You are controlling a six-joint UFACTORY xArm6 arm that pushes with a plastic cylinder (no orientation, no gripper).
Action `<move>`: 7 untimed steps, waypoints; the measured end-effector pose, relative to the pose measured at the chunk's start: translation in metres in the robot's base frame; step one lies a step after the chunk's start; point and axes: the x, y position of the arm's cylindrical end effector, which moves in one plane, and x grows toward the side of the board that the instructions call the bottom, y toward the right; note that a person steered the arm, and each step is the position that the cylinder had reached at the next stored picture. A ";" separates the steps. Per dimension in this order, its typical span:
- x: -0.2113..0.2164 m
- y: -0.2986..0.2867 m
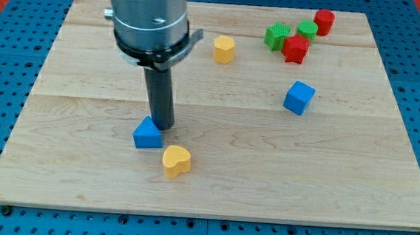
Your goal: Place the blue triangle left to the yellow heart
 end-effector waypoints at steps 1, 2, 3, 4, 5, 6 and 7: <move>-0.001 -0.028; 0.051 -0.012; 0.055 -0.005; 0.047 -0.033; 0.018 0.009; -0.039 0.084; -0.088 0.092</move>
